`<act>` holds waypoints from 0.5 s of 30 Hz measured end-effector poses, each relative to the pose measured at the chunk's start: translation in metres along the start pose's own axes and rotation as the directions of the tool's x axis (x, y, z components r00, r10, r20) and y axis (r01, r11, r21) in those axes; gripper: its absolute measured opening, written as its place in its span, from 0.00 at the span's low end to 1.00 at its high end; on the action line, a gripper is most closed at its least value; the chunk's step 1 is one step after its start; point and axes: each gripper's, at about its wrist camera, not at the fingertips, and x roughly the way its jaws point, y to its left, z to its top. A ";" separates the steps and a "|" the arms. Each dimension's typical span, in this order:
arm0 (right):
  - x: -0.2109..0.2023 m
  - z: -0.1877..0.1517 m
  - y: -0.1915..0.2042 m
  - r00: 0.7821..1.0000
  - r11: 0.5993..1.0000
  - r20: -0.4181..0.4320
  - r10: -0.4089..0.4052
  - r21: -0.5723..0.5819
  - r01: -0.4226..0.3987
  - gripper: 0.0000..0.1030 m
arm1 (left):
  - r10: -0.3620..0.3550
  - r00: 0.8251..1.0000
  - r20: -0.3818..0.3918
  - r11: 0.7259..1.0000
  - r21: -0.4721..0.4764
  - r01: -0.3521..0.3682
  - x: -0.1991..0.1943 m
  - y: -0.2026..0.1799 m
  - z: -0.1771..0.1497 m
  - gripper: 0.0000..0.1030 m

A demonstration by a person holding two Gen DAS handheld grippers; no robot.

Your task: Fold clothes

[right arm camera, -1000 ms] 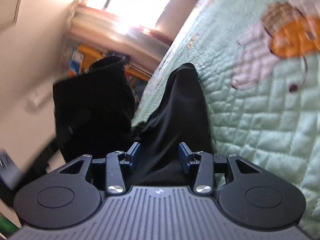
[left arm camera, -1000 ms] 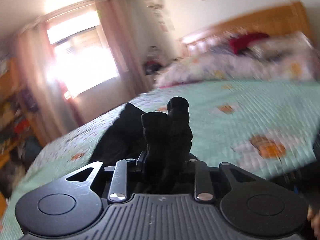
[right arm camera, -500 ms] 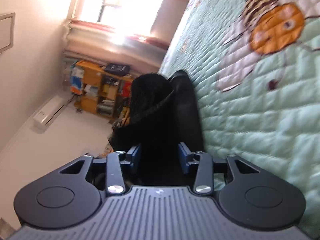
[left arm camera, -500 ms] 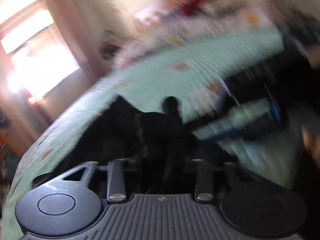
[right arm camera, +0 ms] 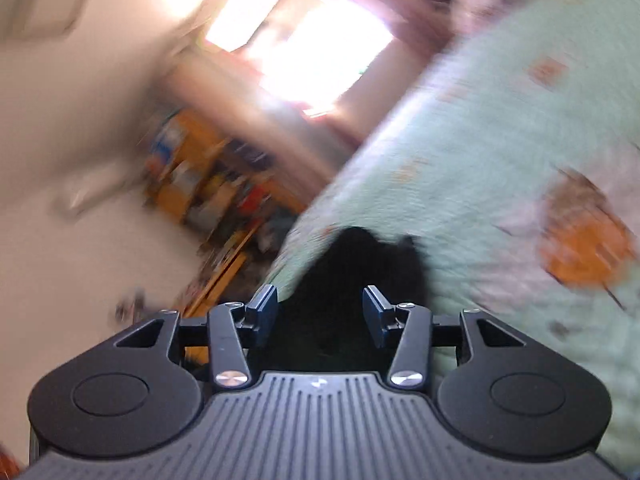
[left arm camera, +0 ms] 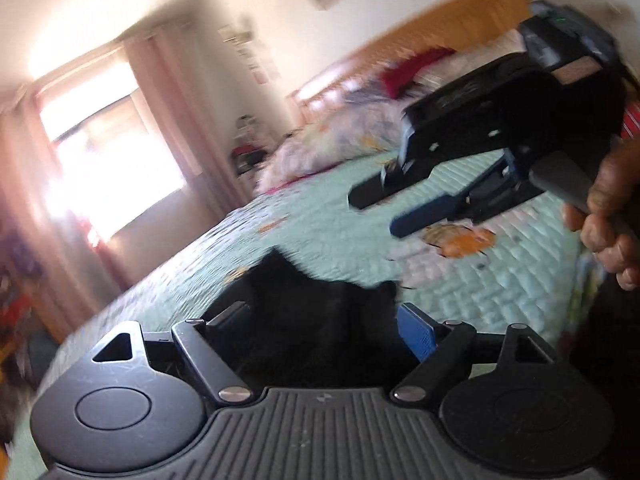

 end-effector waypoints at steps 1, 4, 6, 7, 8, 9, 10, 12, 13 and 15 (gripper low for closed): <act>0.008 0.003 0.011 1.000 0.998 -0.022 0.018 -0.053 -0.019 0.49 | 0.024 1.000 0.000 0.999 -0.043 -0.024 -0.006 0.011 -0.003 0.81; 0.035 0.008 0.037 0.993 0.987 -0.087 0.080 -0.133 -0.091 0.49 | 0.115 0.993 -0.024 0.983 -0.143 -0.117 -0.014 0.042 -0.008 0.84; 0.049 0.000 0.037 0.988 0.983 -0.138 0.066 -0.164 -0.088 0.49 | 0.180 0.982 -0.050 0.963 -0.196 -0.187 -0.014 0.062 -0.010 0.93; 0.054 -0.005 0.034 0.985 0.980 -0.168 0.038 -0.189 -0.070 0.49 | 0.198 0.977 -0.082 0.955 -0.208 -0.211 -0.011 0.070 -0.014 0.93; 0.059 -0.011 0.031 0.980 0.975 -0.196 0.010 -0.214 -0.053 0.49 | 0.178 0.976 -0.122 0.954 -0.220 -0.202 -0.008 0.076 -0.021 0.94; 0.063 -0.017 0.027 0.974 0.970 -0.225 -0.029 -0.242 -0.027 0.47 | 0.154 0.975 -0.161 0.954 -0.233 -0.189 -0.005 0.082 -0.027 0.94; 0.061 -0.028 0.014 0.960 0.959 -0.251 -0.125 -0.277 0.053 0.38 | 0.101 0.970 -0.219 0.955 -0.252 -0.157 0.001 0.085 -0.036 0.93; 0.043 -0.036 -0.018 0.967 0.975 -0.213 -0.140 -0.202 0.096 0.00 | 0.000 0.956 -0.295 0.945 -0.312 -0.096 0.012 0.083 -0.057 0.90; 0.035 -0.033 -0.030 0.971 0.989 -0.209 -0.118 -0.116 0.095 0.00 | -0.022 0.956 -0.293 0.931 -0.354 -0.087 0.012 0.083 -0.064 0.90; 0.031 -0.029 -0.027 0.967 0.983 -0.212 -0.142 -0.142 0.114 0.00 | -0.042 0.958 -0.283 0.915 -0.396 -0.077 0.015 0.084 -0.071 0.90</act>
